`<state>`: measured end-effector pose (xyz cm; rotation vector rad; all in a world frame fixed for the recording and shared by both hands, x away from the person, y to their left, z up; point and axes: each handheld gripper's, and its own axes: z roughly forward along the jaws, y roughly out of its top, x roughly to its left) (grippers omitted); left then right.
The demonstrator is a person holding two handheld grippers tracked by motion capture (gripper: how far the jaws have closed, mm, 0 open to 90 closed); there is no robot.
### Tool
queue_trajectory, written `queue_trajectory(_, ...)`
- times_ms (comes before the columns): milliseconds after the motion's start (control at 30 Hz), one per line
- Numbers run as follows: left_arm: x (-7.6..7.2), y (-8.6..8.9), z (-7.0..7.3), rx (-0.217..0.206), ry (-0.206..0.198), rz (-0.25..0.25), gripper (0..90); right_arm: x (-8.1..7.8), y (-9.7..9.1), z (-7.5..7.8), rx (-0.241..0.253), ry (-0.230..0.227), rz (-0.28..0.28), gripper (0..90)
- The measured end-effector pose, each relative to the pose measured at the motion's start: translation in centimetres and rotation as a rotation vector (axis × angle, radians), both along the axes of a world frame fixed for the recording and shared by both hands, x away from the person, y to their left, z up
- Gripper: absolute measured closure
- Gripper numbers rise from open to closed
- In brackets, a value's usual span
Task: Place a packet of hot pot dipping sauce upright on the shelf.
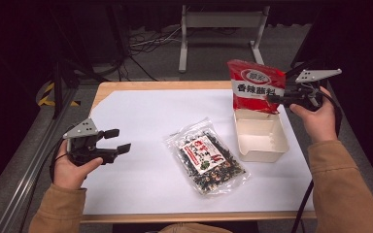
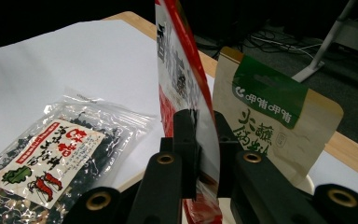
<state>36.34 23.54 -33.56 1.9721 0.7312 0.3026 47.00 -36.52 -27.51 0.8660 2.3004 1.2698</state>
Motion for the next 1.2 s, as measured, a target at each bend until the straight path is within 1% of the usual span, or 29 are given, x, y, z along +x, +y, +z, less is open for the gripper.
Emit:
queue_trajectory(67,0.0,0.0,0.0,0.001,-0.001,0.0,30.2,0.4,-0.2,-0.3,-0.001,0.017,-0.002,84.2)
queue_trajectory(200,0.1,0.1,0.0,0.002,0.0,-0.002,30.3,0.9,-0.4,-0.8,0.001,0.037,-0.009,84.2)
queue_trajectory(233,0.0,0.0,-0.1,-0.004,0.009,0.001,30.2,1.1,-0.5,-1.0,0.001,0.042,-0.01,84.2)
queue_trajectory(267,0.0,0.0,-0.1,-0.004,0.009,0.001,30.2,1.3,-0.5,-1.3,0.001,0.054,-0.013,84.2)
queue_trajectory(333,0.0,0.0,-0.1,-0.002,0.008,0.002,30.2,1.4,-0.6,-1.4,-0.001,0.055,-0.012,84.2)
queue_trajectory(400,0.0,0.0,-0.1,-0.003,0.016,0.002,30.2,1.7,-0.6,-1.8,-0.007,0.064,-0.009,84.2)
queue_trajectory(600,0.0,0.0,-0.1,-0.002,0.018,0.003,30.2,2.4,-0.7,-2.8,-0.024,0.085,-0.007,84.2)
queue_trajectory(667,0.0,0.0,-0.2,-0.002,0.019,0.003,30.2,2.7,-0.7,-3.2,-0.029,0.087,-0.008,84.2)
queue_trajectory(733,0.1,0.0,-0.2,0.003,0.012,-0.002,30.1,2.9,-0.6,-3.5,-0.025,0.091,-0.008,84.2)
queue_trajectory(800,0.1,0.0,-0.2,0.001,0.016,0.0,30.1,3.1,-0.7,-3.8,-0.018,0.085,-0.012,84.2)
queue_trajectory(900,0.1,0.0,-0.2,-0.002,0.016,0.003,30.1,3.3,-1.1,-4.1,-0.013,0.088,-0.024,84.2)
queue_trajectory(967,0.1,0.0,-0.3,0.0,0.015,0.001,30.0,3.4,-1.3,-4.2,-0.023,0.092,-0.029,84.2)
queue_trajectory(1000,0.2,0.1,-0.2,0.01,0.005,0.0,30.0,3.5,-1.4,-4.4,-0.027,0.097,-0.027,84.2)
queue_trajectory(1167,0.2,0.0,-0.3,0.01,0.004,0.001,30.0,3.7,-1.3,-5.0,-0.033,0.098,-0.015,84.2)
queue_trajectory(1200,0.2,-0.1,-0.3,0.002,0.013,0.001,30.0,3.8,-1.2,-5.2,-0.035,0.096,-0.015,84.2)
